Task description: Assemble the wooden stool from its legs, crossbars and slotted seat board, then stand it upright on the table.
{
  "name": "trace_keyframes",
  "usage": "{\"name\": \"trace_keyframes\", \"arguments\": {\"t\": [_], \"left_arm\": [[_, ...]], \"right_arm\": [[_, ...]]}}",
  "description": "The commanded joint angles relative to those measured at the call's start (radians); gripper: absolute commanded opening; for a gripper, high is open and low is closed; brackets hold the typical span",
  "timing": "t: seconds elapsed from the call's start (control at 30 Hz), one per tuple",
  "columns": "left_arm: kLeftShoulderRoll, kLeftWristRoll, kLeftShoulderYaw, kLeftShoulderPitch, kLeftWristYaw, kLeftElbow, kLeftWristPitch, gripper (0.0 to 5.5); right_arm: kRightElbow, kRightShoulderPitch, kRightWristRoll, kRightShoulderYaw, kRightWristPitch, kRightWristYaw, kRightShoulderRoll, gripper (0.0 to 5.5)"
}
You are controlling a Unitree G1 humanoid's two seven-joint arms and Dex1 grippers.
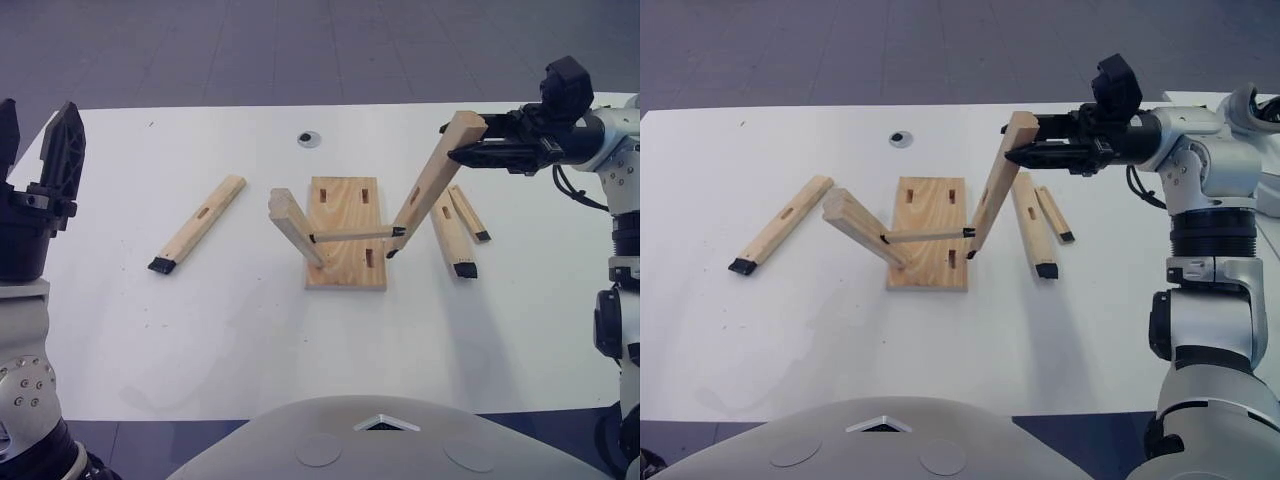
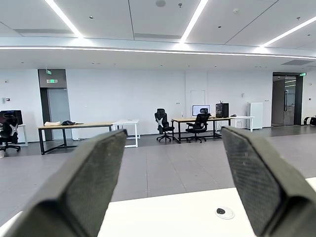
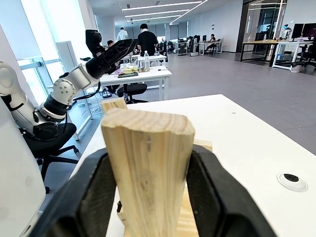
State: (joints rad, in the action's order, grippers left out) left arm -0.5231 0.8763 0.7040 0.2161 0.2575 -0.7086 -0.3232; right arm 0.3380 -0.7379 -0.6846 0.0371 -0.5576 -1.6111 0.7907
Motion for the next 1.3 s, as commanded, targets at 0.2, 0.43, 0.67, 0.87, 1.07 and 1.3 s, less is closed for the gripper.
{"name": "trace_keyframes", "arguments": {"t": [0.2, 0.43, 0.67, 0.87, 1.07, 1.3], "left_arm": [[-0.017, 0.017, 0.011, 0.021, 0.016, 0.004, -0.004, 3.49], [-0.016, 0.025, 0.030, 0.038, 0.051, 0.020, 0.004, 3.49], [-0.020, 0.028, 0.040, 0.049, 0.065, 0.015, 0.005, 3.49], [-0.024, 0.049, 0.094, 0.077, 0.141, 0.064, 0.022, 3.49], [-0.024, 0.069, 0.140, 0.107, 0.236, 0.125, 0.051, 3.49], [-0.026, 0.065, 0.098, 0.080, 0.186, 0.078, 0.035, 3.49]], "right_arm": [[-0.153, 0.088, -0.159, 0.014, -0.159, -0.003, 0.091, 2.02], [-0.177, 0.137, -0.109, -0.057, -0.077, 0.058, 0.000, 2.02], [-0.163, 0.178, -0.083, -0.104, -0.022, 0.079, -0.052, 2.02], [-0.194, 0.315, -0.008, -0.084, 0.093, 0.070, -0.071, 2.02], [-0.154, 0.347, 0.025, -0.082, 0.176, 0.087, -0.088, 2.02], [-0.069, 0.273, 0.050, -0.086, 0.222, 0.083, -0.098, 2.02]]}}
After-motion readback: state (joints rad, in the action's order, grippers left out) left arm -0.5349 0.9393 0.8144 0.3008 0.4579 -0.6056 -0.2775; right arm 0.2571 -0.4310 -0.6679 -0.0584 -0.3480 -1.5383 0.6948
